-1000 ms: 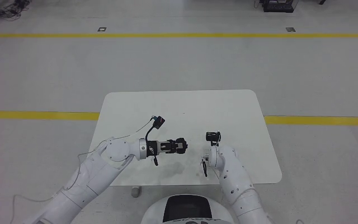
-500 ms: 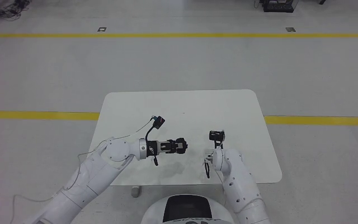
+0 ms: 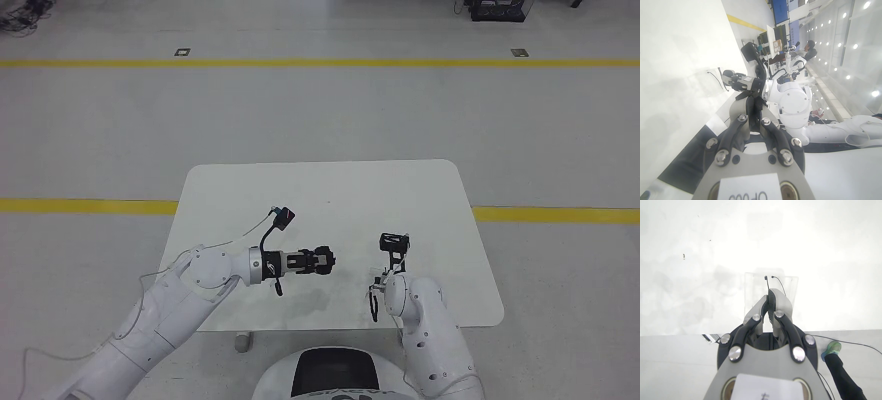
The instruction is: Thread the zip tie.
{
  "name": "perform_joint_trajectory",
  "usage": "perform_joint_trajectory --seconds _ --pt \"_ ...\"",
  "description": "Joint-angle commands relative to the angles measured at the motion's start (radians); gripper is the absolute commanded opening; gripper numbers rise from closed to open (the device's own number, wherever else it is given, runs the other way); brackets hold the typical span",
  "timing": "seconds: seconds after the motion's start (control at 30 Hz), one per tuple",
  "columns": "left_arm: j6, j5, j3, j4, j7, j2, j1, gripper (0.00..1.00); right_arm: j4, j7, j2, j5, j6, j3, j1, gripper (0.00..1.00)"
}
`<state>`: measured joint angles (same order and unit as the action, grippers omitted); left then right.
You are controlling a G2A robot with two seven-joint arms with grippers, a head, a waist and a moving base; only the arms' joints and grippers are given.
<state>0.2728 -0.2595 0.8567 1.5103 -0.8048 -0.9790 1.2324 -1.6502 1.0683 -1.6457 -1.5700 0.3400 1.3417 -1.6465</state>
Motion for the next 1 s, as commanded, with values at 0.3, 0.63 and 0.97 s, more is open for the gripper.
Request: perform_joint_trajectory --seconds 0.3,0.63,0.97 --pt "0.000 0.000 0.000 0.000 0.000 0.000 0.000 0.00 0.057 -0.099 -0.005 0.000 0.000 -0.013 0.013 0.27" --pt "0.000 0.000 0.000 0.000 0.000 0.000 0.000 0.00 0.138 -0.065 0.006 0.000 0.000 -0.026 0.071 0.39" --pt "0.000 0.000 0.000 0.000 0.000 0.000 0.000 0.00 0.103 -0.016 0.017 0.000 0.000 -0.043 0.069 0.33"
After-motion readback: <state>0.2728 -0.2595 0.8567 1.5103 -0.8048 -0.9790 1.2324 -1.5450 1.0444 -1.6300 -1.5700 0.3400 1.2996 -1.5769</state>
